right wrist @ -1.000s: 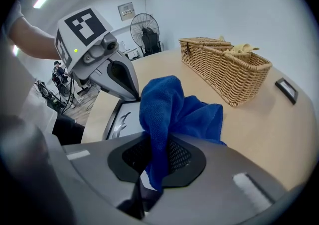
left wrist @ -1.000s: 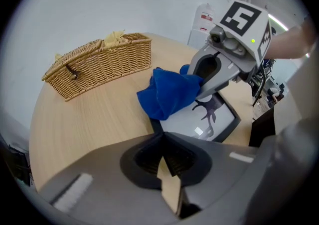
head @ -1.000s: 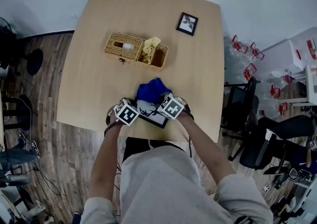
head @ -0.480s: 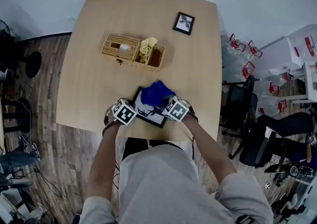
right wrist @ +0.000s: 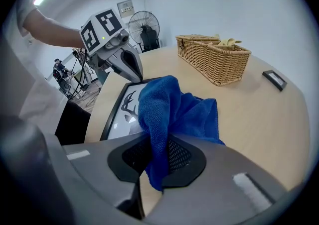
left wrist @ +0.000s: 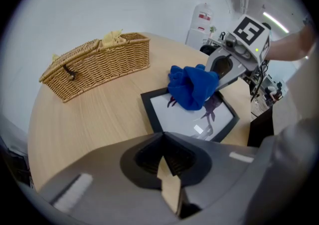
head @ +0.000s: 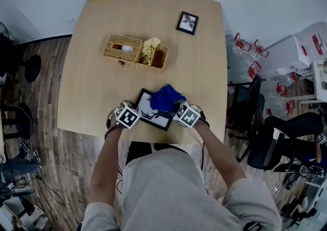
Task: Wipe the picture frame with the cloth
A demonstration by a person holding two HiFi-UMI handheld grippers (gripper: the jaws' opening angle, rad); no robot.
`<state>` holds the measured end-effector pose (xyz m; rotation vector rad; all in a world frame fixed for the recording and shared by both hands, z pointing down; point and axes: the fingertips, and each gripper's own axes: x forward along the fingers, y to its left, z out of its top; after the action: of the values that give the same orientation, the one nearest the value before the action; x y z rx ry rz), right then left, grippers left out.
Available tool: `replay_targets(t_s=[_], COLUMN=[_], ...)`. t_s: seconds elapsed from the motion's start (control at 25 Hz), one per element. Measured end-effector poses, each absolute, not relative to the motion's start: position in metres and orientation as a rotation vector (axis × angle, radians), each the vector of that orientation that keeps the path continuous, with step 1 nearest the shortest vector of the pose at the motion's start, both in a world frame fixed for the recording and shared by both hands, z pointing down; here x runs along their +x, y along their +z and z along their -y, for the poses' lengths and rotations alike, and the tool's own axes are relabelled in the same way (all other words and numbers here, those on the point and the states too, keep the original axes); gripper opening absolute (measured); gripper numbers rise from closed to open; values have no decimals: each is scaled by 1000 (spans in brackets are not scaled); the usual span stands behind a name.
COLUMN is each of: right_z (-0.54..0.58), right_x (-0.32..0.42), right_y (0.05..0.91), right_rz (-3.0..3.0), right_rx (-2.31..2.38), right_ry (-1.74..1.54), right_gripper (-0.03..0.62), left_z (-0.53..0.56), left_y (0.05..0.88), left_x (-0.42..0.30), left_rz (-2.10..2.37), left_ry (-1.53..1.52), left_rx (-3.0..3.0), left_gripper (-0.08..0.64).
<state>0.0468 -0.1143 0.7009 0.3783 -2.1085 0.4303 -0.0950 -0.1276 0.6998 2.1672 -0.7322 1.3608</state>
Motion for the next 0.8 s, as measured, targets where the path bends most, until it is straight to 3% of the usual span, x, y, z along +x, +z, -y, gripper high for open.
replay_targets(t_s=[0.8], right_z=[102], right_x=[84], right_y=[693], right_rz=[2071], right_rx=[408], right_ry=[451], right_gripper=[47], left_z=[128], left_y=[699], left_x=[-93], left_rz=[723], left_ry=[1358], left_rx=[2172], left_gripper=[54])
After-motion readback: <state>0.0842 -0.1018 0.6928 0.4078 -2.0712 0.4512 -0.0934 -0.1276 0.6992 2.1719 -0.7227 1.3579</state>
